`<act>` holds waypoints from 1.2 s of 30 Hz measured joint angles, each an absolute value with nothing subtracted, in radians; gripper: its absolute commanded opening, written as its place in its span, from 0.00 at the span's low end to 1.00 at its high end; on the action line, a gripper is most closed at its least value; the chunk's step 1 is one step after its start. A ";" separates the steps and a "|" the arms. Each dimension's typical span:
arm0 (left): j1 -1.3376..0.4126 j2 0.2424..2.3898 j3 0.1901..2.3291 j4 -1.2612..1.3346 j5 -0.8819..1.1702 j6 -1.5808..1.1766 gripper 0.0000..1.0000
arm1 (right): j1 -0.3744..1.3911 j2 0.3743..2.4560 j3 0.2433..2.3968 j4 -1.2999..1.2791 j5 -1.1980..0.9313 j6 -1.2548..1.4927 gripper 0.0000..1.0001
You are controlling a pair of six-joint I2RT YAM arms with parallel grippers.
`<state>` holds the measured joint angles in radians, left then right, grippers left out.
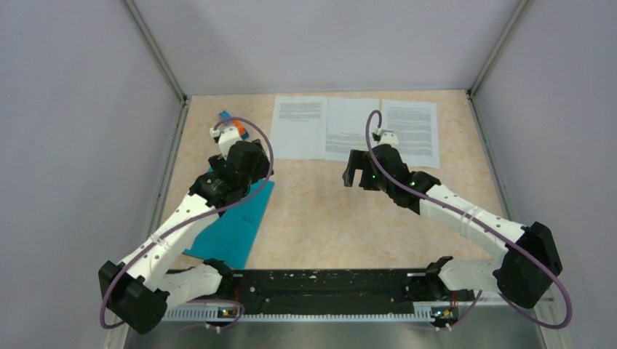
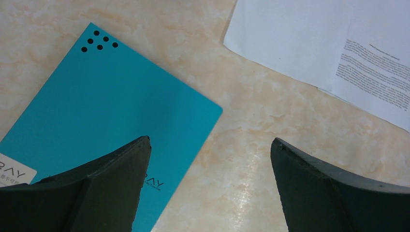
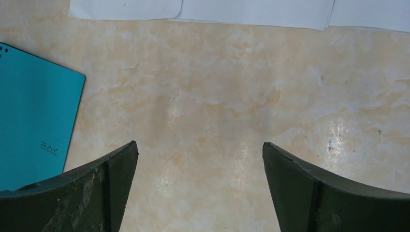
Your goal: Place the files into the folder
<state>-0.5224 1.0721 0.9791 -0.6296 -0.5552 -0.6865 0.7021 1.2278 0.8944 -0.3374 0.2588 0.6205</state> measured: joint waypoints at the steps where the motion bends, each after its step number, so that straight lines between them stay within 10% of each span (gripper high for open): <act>1: -0.502 1.074 0.975 -0.630 -0.542 -0.688 0.98 | 0.702 1.233 0.894 -0.337 0.256 0.620 0.98; 36: 0.466 1.322 0.676 -0.354 -0.308 -0.793 0.98 | 0.702 1.389 0.797 -0.191 -0.083 0.585 0.99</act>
